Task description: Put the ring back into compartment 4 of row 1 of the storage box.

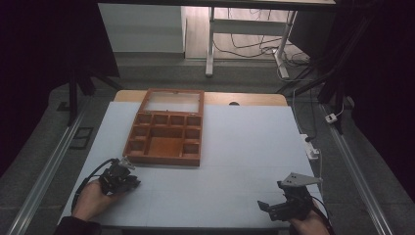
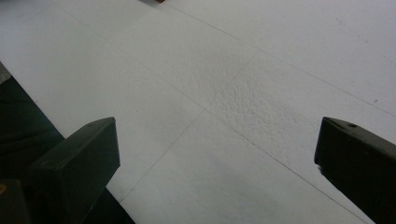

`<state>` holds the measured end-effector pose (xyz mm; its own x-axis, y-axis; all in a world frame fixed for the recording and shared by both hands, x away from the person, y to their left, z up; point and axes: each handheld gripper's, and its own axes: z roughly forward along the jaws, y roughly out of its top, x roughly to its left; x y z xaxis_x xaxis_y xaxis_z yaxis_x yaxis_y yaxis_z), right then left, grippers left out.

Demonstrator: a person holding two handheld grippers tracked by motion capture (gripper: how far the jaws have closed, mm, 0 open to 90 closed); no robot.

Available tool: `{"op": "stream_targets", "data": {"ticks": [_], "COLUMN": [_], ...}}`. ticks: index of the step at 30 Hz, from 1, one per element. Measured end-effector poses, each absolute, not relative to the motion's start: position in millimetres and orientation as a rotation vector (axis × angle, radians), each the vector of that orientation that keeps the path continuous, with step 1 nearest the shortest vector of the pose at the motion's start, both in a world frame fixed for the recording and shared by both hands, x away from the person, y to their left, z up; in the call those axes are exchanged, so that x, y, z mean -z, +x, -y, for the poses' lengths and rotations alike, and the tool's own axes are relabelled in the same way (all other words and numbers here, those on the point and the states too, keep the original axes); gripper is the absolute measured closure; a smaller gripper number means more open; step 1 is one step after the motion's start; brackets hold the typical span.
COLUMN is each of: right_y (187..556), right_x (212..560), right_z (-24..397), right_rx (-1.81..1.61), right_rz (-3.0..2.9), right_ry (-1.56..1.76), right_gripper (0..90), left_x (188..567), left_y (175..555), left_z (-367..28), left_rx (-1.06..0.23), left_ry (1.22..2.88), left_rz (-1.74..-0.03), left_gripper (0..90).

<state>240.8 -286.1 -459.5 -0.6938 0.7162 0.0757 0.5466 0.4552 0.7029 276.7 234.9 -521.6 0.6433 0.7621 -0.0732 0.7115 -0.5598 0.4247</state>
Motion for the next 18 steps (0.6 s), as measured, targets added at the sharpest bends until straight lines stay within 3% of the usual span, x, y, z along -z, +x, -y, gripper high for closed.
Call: {"op": "stream_targets", "data": {"ticks": [3, 18], "right_y": [240.7, 240.6], "right_x": [459.5, 459.6], "right_z": [286.0, 285.6], "right_rx": [-1.067, -1.064], "right_rz": [-2.473, -2.481], "right_ry": [1.092, 1.089], "right_gripper": [0.0, 0.0], "left_x": [521.6, 512.3], "left_y": [276.6, 277.8], "left_z": [-235.5, -242.6], "left_rx": [-0.155, -0.163], "left_ry": [2.442, 2.353], "left_rz": [-1.169, -1.216], "left_gripper": [85.9, 86.9]}}
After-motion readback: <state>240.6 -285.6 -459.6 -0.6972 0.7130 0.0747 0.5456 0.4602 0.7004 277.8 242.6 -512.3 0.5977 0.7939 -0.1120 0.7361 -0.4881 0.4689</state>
